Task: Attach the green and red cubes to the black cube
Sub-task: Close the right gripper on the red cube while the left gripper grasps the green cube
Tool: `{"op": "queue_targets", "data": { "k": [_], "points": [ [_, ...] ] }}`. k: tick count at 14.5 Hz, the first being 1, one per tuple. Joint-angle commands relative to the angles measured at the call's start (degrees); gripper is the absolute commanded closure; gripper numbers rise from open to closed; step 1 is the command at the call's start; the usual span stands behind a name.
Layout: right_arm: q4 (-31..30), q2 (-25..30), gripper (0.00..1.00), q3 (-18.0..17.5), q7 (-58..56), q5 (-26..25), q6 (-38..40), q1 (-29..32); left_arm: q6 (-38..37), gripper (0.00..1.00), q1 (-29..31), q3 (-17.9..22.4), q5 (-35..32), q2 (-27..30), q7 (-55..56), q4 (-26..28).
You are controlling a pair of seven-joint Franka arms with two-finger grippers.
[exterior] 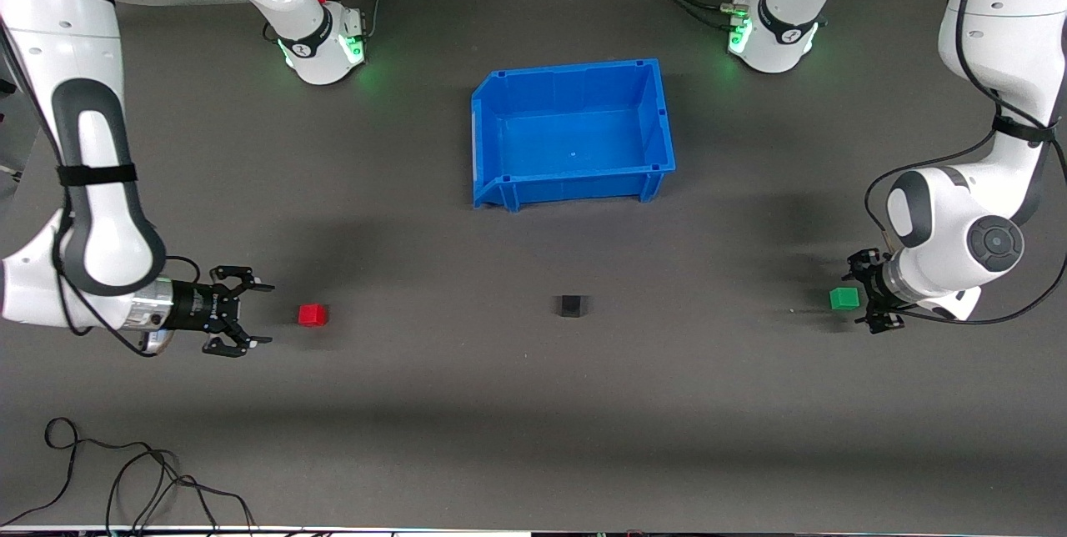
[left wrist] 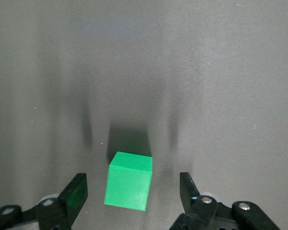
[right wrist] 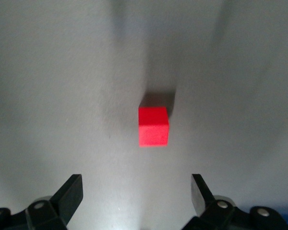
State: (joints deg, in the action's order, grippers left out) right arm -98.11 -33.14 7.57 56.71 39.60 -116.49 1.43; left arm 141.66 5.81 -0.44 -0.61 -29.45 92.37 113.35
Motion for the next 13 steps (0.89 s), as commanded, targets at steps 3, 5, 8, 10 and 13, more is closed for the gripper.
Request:
{"op": "queue_targets", "data": {
  "k": [3,5,8,10,13],
  "points": [
    [-4.2,-0.5,0.0,0.2,-4.9,6.8,-2.9,-0.3,0.3,0.14,-1.2,-0.1,-1.8,1.1,-1.2,2.7],
    [-4.2,-1.6,0.0,0.2,-4.9,7.8,-3.8,-0.3,0.5,0.24,-0.9,0.0,-2.3,1.0,-1.5,2.4],
    [-4.4,-3.2,0.0,0.1,-6.9,9.8,-6.0,-0.6,1.6,0.47,-0.6,0.0,-2.3,0.6,-1.5,2.5],
    [-4.3,-4.6,0.0,0.2,-9.2,12.1,-6.0,-0.6,1.9,0.48,-0.5,0.0,-2.3,0.6,-1.5,2.5],
    [-4.3,-5.2,0.0,0.1,-9.5,12.3,-6.0,-0.6,2.0,0.47,0.0,0.0,-3.7,0.5,-1.5,2.3]
  ]
}}
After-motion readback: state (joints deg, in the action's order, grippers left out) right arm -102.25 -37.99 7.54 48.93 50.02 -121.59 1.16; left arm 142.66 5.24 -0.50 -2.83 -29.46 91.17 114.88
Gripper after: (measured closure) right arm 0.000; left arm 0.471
